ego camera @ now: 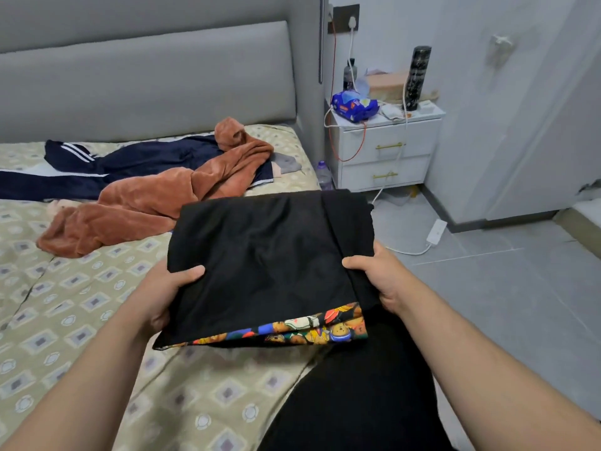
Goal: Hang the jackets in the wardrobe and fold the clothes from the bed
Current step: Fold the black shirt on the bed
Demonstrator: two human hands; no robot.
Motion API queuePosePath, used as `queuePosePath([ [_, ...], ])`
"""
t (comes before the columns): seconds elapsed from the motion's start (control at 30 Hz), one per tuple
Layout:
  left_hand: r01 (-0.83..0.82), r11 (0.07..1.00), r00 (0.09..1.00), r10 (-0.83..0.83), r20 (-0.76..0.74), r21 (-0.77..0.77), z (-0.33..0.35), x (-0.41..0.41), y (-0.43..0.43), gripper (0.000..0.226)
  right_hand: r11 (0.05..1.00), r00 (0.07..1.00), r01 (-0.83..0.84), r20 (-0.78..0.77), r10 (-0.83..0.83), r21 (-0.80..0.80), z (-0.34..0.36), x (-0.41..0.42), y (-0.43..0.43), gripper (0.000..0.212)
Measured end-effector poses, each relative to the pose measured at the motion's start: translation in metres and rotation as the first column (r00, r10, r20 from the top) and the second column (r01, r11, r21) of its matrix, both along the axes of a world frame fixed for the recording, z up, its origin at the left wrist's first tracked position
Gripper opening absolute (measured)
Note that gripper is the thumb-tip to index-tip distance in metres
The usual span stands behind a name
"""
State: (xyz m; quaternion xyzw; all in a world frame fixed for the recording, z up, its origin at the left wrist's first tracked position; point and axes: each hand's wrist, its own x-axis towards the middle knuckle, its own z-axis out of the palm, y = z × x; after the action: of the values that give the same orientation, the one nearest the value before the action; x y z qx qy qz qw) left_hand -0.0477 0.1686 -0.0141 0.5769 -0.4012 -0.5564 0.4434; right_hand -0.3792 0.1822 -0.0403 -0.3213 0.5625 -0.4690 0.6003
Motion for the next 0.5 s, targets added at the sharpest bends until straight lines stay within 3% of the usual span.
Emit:
queuePosePath([
  [0.23, 0.145, 0.971, 0.98, -0.167, -0.106, -0.189, 0.045, -0.123, -0.062, 0.042, 0.96, 0.976, 0.198, -0.049, -0.212, -0.196, 0.078, -0.116, 0.003, 0.037],
  [0.5, 0.359, 0.913, 0.913, -0.386, -0.13, -0.192, 0.032, -0.313, -0.134, 0.052, 0.861, 0.868, 0.463, -0.091, -0.489, -0.212, 0.078, -0.276, 0.007, 0.037],
])
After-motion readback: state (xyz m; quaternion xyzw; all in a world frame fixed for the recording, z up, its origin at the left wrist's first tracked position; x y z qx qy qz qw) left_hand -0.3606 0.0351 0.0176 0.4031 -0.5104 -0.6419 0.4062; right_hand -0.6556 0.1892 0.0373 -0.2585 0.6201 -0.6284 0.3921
